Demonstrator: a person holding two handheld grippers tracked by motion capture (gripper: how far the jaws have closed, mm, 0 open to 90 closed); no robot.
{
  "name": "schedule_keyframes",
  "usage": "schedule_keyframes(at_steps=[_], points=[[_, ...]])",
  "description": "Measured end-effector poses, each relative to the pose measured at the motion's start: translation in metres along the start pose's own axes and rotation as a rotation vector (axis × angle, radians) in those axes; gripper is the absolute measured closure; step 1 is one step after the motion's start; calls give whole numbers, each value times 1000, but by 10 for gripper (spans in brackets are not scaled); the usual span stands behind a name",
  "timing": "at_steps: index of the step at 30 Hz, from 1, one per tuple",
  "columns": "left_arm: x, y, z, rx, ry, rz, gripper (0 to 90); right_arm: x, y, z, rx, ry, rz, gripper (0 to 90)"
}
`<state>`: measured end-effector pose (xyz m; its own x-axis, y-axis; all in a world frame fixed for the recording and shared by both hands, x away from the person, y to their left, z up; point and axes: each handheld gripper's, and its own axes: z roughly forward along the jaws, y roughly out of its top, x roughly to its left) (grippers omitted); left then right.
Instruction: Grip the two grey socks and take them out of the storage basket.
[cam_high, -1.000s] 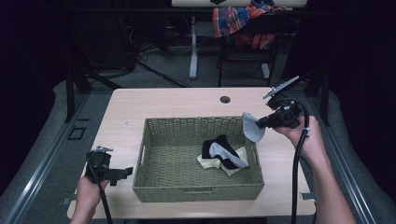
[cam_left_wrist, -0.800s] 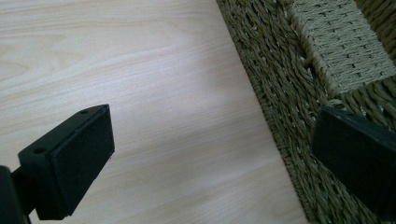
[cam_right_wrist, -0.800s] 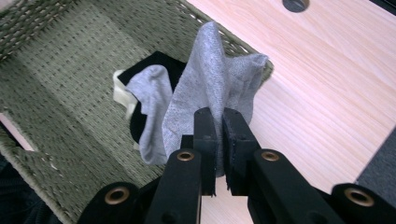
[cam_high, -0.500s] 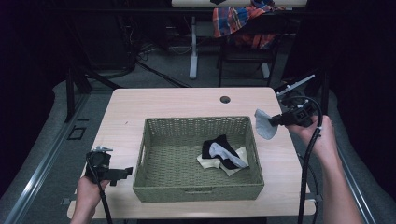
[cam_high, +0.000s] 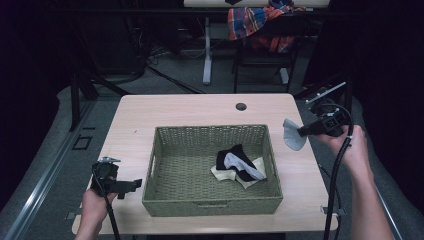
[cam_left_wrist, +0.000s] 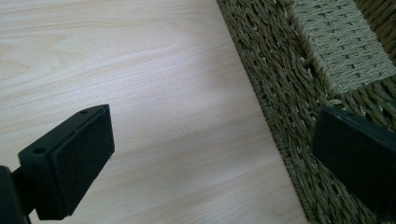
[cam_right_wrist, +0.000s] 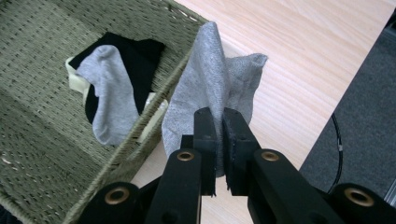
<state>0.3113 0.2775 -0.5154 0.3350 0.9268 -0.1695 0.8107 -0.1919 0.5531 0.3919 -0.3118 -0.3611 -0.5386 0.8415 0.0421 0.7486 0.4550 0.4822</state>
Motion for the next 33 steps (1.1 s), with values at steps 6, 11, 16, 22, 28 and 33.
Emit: schedule_keyframes(at_steps=[6, 11, 16, 22, 28, 33], points=[[0, 0, 0, -1, -1, 0, 0, -9, -4, 4, 34, -10, 11, 856], [0, 0, 0, -1, -1, 1, 0, -15, -7, 6, 35, -15, 28, 856], [1, 0, -1, 2, -2, 4, 0, -21, -11, 10, 52, -20, 40, 856], [0, 0, 0, -3, 1, 2, 0, -28, -14, 19, 81, -23, 59, 856], [0, 0, -1, -2, 1, 1, 0, -34, -18, 27, 106, -21, 80, 856], [0, 0, 0, -1, 0, 0, 0, -39, -21, 36, 121, -11, 99, 856]])
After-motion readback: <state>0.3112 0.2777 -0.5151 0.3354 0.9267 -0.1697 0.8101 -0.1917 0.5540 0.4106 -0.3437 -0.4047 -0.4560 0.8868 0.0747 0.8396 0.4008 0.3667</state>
